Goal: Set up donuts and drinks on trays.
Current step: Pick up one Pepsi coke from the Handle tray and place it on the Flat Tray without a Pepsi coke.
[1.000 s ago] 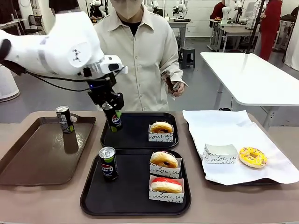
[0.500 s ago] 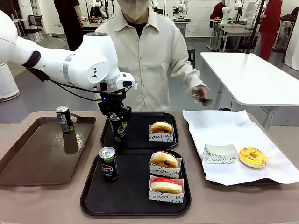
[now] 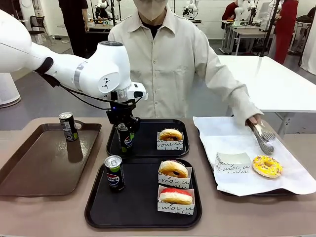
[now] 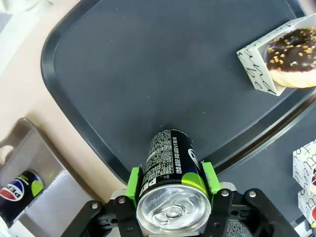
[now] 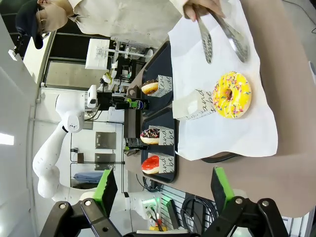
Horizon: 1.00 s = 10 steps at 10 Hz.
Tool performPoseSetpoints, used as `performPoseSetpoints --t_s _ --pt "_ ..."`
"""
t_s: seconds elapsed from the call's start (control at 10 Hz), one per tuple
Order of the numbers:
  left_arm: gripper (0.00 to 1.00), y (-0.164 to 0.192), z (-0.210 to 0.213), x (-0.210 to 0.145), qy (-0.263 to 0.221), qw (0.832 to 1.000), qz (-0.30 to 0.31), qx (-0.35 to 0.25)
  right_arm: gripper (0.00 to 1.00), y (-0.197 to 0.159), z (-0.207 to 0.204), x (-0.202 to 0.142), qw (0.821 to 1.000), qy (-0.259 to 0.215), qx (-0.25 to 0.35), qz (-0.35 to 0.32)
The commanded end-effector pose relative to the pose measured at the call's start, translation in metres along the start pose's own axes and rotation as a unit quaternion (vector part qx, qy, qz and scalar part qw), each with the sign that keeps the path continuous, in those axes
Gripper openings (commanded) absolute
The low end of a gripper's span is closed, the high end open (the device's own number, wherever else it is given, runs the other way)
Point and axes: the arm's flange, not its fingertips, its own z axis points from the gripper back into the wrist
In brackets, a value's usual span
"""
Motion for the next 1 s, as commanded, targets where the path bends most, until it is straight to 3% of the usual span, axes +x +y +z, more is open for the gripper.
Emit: performPoseSetpoints --t_s 0.0,0.2,0.3,0.5,0.9 --pt "1.0 -0.004 0.003 0.01 0.006 1.0 0.007 0.013 1.0 -0.001 0.001 0.0 1.0 -0.001 0.008 0.006" --pt "1.0 -0.003 0.017 0.003 0.013 1.0 0.003 0.016 1.0 -0.001 0.001 0.0 1.0 -0.001 0.008 0.006" --pt "0.8 -0.002 0.029 -0.006 0.006 1.0 -0.002 0.015 1.0 -0.001 0.001 0.0 1.0 -0.001 0.008 0.006" --pt "1.0 0.004 0.058 -0.031 0.011 1.0 0.004 0.001 1.0 -0.001 0.001 0.0 1.0 -0.001 0.008 0.006" --pt "1.0 0.006 0.115 -0.097 -0.017 1.0 0.013 -0.02 1.0 -0.001 0.001 0.0 1.0 -0.001 0.008 0.006"
